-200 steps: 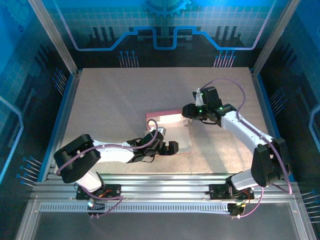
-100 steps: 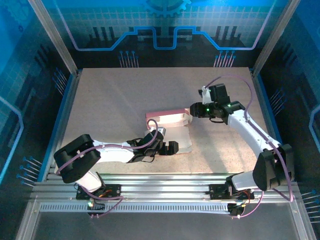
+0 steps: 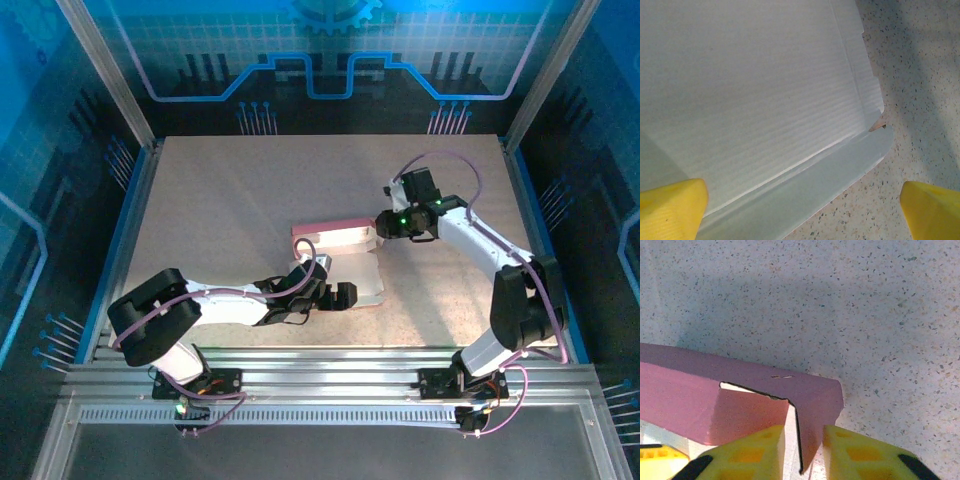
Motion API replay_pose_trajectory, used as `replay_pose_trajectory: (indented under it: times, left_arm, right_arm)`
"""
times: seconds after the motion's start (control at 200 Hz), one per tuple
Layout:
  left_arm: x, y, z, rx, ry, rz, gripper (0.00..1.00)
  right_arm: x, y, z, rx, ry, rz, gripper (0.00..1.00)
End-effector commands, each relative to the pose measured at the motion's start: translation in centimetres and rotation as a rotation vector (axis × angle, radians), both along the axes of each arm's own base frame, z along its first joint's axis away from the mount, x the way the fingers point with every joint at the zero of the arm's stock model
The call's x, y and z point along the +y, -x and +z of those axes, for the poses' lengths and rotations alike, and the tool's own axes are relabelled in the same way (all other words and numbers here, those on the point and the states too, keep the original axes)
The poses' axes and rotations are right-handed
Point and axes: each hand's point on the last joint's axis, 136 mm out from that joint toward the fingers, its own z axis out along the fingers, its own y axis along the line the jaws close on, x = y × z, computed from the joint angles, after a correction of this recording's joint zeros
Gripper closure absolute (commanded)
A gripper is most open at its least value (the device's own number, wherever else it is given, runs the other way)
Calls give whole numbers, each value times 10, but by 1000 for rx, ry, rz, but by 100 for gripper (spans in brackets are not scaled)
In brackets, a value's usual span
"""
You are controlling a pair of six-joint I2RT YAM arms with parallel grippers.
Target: Fold the paper box
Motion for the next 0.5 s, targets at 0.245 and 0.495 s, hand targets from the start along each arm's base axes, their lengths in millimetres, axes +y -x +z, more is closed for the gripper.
replay_pose_trajectory:
  times: [0.245,0.495]
  left_arm:
    - [8,18,-27,93,-59,-20,1]
    - [6,18,-29,100,-68,-24,1]
  right_arm:
    - [10,2,5,-35,93,62,94]
    - [17,14,6,-27,127,120,98]
